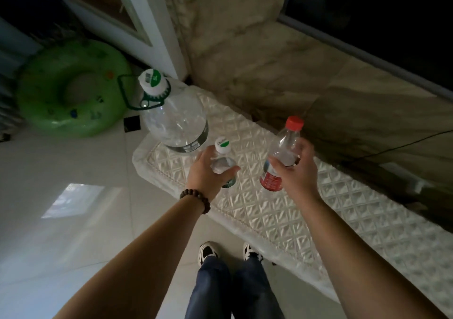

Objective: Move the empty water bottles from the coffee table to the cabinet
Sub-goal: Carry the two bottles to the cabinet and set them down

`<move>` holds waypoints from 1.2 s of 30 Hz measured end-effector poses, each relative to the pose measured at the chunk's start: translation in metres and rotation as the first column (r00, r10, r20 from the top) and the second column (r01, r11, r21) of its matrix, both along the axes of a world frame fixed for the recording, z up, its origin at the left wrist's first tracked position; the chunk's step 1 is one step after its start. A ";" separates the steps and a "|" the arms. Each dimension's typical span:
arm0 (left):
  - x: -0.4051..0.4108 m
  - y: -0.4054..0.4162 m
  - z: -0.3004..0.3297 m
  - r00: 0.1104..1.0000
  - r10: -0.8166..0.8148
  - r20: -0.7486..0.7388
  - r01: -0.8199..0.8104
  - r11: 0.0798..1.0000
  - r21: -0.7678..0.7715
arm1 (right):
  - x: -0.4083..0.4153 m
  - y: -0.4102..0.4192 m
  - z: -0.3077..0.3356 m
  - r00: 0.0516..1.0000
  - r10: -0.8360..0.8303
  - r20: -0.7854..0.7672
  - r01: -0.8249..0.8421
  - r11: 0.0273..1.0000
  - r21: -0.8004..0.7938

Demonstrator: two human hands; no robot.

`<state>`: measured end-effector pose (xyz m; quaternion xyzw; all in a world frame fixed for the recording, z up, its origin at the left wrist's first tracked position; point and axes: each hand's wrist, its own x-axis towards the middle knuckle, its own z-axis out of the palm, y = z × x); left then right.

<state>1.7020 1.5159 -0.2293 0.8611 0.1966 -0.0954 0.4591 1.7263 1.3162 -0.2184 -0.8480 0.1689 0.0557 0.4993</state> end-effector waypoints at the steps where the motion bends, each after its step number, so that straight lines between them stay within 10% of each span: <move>1: 0.010 -0.003 -0.013 1.000 -0.006 0.005 0.006 1.000 0.003 | 0.012 0.000 -0.013 1.000 -0.002 0.013 0.002 1.000 -0.001; 17: 0.099 -0.026 -0.119 0.981 0.055 0.186 -0.067 0.996 0.059 | 0.088 0.019 -0.132 0.993 0.078 0.087 -0.077 0.997 -0.011; 27: 0.089 -0.032 -0.111 0.986 0.098 0.135 -0.102 0.995 0.022 | 0.083 0.019 -0.124 0.998 0.064 0.006 -0.064 0.998 -0.015; 36: 0.048 -0.024 -0.041 0.991 -0.042 0.128 0.003 0.957 0.291 | 0.055 0.014 -0.048 0.988 0.155 -0.002 -0.155 0.986 -0.066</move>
